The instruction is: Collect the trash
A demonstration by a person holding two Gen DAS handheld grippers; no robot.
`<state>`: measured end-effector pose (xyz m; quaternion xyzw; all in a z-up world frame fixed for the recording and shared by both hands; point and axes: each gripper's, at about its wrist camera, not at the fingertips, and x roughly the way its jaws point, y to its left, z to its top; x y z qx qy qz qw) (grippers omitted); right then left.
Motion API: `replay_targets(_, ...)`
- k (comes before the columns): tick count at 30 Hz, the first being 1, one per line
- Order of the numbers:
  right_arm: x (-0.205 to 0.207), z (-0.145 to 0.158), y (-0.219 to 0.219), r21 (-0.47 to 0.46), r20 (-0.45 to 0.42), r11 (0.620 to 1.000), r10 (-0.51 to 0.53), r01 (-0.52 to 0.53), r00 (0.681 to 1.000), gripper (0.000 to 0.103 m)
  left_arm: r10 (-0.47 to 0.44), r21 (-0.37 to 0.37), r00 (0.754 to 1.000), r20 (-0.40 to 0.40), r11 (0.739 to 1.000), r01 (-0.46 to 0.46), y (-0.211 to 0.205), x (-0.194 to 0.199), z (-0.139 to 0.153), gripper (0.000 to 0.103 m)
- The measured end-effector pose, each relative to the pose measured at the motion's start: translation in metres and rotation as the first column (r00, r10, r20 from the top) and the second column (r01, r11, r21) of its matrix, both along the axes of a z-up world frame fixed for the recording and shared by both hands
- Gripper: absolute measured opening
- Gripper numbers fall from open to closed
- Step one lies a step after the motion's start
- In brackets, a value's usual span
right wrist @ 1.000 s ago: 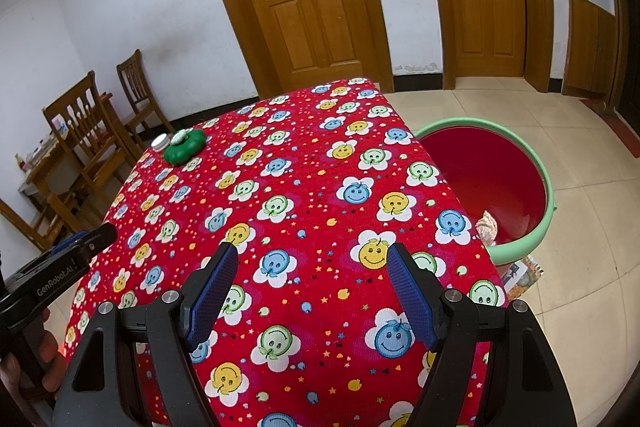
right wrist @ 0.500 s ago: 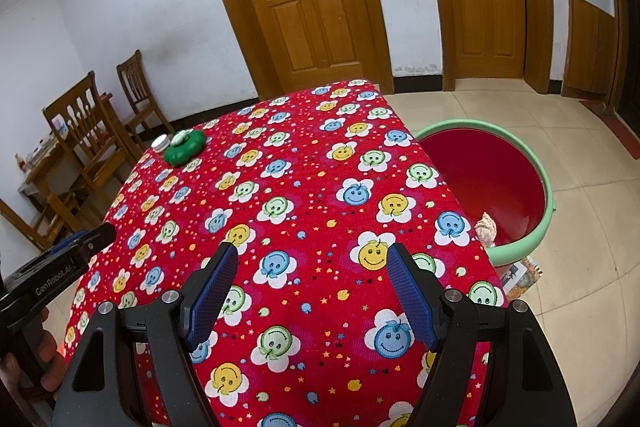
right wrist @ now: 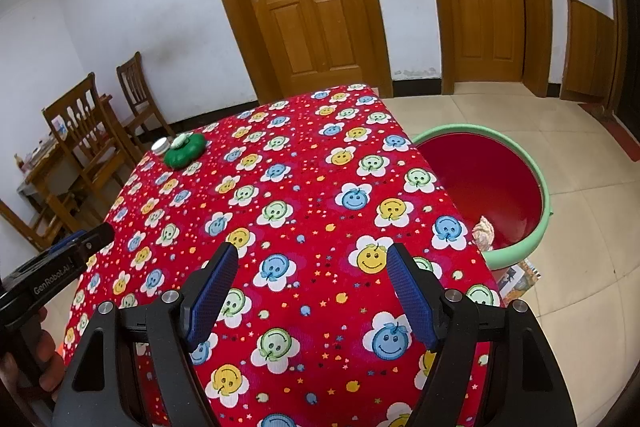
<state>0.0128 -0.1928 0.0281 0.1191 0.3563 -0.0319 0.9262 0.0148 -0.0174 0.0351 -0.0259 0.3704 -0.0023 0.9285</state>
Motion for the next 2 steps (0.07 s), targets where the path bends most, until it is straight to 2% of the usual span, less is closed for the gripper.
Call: replay_targets(2, 0.0000, 0.0010, -0.0005, -0.001, 0.001, 1.000, 0.000, 0.000, 1.000, 0.077, 0.001, 0.000, 1.000, 0.001, 1.000, -0.001, -0.0001, 0.0003, 0.0010, 0.051)
